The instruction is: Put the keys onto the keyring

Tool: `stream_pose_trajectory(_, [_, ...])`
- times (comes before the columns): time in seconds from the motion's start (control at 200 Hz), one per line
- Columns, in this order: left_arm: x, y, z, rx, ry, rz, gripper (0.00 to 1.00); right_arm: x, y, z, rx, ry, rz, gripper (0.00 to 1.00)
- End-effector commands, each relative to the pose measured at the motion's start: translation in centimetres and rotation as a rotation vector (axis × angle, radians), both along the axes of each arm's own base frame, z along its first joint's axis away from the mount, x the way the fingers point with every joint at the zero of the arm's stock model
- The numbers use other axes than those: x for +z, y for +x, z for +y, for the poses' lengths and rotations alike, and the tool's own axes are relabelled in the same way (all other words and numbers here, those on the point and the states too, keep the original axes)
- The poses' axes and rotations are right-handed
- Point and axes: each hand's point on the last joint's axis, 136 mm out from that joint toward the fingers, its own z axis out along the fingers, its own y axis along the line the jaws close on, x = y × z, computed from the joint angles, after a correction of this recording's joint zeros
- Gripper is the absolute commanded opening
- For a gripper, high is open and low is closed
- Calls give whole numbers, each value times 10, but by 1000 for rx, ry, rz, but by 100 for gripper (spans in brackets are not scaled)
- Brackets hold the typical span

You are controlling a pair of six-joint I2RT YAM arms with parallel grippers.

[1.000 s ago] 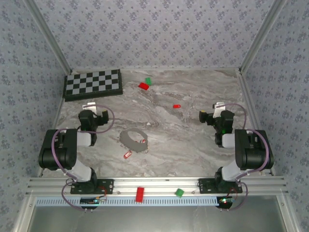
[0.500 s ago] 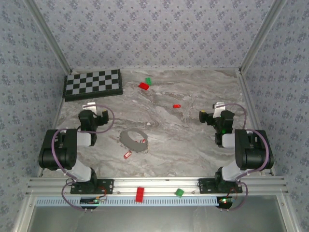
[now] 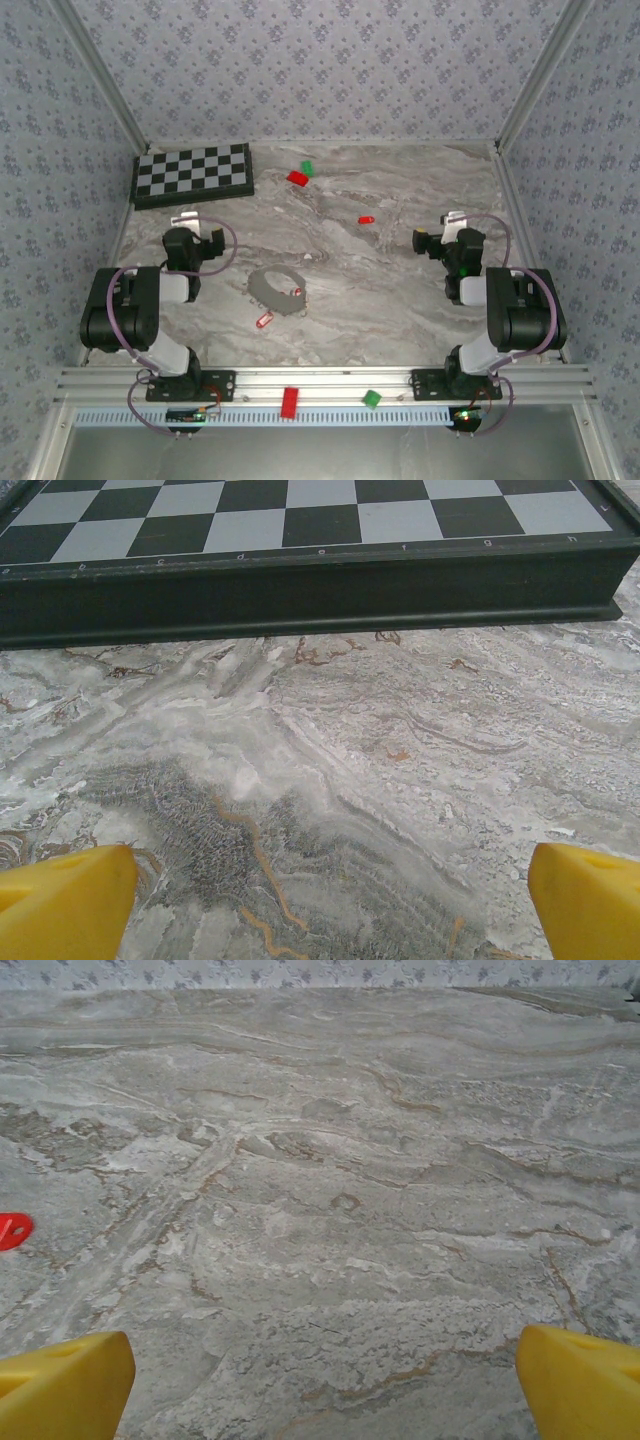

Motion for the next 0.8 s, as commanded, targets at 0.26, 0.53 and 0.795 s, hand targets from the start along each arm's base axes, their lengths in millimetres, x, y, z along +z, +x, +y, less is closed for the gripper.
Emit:
stream_pose_trajectory(0.26, [71,7,38,228,49,65,100,44,-19,-32,-241,-63,-117,99])
stream_pose_trajectory(0.53, [124,-51,78,669,-231,28,100,103,-45,-62,-553,354,-52,100])
stream_pose_trajectory(0.795, [115,-59,6,406,-491,126,100,140,-28,6,-211,548,-88,100])
